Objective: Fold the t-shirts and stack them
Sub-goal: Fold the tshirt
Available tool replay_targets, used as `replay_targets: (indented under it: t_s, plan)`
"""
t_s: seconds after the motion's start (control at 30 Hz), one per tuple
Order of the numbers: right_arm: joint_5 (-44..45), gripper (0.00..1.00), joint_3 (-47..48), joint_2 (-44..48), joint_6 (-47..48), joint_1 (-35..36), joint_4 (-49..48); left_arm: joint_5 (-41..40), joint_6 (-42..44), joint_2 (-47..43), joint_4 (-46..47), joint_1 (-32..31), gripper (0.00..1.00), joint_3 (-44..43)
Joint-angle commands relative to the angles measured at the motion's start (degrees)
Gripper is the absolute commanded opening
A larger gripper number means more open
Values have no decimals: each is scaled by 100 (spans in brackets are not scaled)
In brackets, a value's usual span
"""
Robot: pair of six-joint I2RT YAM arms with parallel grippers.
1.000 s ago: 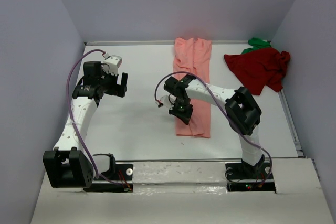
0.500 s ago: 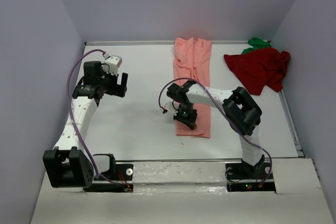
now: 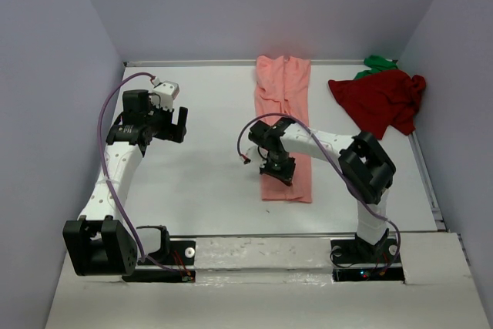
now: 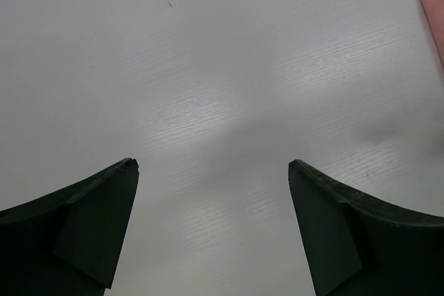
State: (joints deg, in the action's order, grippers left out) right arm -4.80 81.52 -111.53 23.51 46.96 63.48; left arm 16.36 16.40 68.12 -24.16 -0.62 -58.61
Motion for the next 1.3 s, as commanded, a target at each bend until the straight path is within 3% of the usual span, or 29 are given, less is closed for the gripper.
replay_targets:
  t_s: [0.0, 0.53, 0.6, 0.67, 0.77, 0.8, 0.87, 1.03, 1.27]
  plan:
    - [409, 0, -48, 429, -145, 50, 112, 122, 38, -167, 140, 18, 99, 25]
    - [1217, 0, -840, 1361, -276, -177, -388, 324, 56, -159, 87, 18, 99, 34]
    - [1436, 20, -576, 1580, -259, -371, -459, 394, 65, -106, 35, 18, 99, -27]
    - [1543, 48, -400, 1809, -241, -713, -468, 526, 91, 8, -88, 18, 99, -115]
    - [1666, 71, -364, 2064, -215, -1143, -565, 605, 187, 79, -167, -78, 99, -168]
    - [1701, 83, -547, 2265, -206, -1223, -617, 631, 214, 140, -194, -191, 99, -177]
    - [1754, 93, -846, 2477, -180, -1443, -872, 579, 275, 193, -247, -350, 99, -186]
    - [1474, 98, -1655, 2917, -329, -1865, -1488, 316, 372, 623, -334, -1000, 99, -352]
    - [1183, 93, -1674, 2120, -400, -2243, -2068, -106, 320, 1554, -466, -1712, 99, -1089]
